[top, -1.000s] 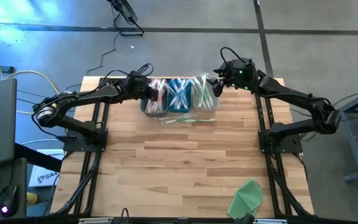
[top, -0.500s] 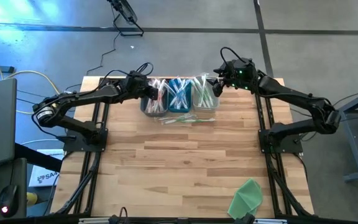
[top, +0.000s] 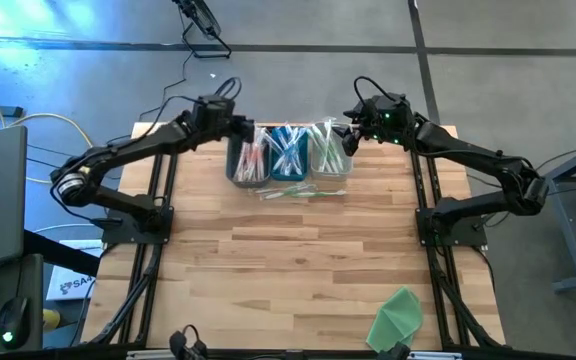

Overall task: Pick & Place Toothbrushes
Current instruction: Put the green toothbrush into the white bin

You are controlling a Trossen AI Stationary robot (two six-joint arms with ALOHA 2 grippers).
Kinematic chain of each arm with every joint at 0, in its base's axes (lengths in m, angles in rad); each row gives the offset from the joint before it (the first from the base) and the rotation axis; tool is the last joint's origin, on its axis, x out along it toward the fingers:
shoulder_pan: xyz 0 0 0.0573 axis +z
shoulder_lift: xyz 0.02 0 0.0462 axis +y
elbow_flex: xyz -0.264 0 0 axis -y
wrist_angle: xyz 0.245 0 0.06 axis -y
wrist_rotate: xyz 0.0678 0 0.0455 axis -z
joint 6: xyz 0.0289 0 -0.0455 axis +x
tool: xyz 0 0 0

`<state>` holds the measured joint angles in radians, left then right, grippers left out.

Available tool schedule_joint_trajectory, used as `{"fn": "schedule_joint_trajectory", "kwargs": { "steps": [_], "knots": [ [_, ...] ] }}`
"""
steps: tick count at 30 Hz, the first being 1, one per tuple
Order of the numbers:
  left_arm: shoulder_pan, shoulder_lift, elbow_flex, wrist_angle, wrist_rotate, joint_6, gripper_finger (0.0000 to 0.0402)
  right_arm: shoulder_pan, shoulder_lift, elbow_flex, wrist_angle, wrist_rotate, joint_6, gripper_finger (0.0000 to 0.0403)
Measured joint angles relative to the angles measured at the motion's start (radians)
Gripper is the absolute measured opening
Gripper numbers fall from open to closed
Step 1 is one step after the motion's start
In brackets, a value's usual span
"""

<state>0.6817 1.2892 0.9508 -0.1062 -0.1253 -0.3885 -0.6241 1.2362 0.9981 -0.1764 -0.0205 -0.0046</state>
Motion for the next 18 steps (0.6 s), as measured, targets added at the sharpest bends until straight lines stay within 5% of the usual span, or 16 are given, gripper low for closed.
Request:
{"fn": "schedule_joint_trajectory", "kwargs": {
  "steps": [18],
  "knots": [
    [-0.001,-0.16,0.098,-0.244,-0.027,0.127,0.0164,0.0,0.0,0.0,0.0,-0.005,-0.053,0.0286]
  ]
}}
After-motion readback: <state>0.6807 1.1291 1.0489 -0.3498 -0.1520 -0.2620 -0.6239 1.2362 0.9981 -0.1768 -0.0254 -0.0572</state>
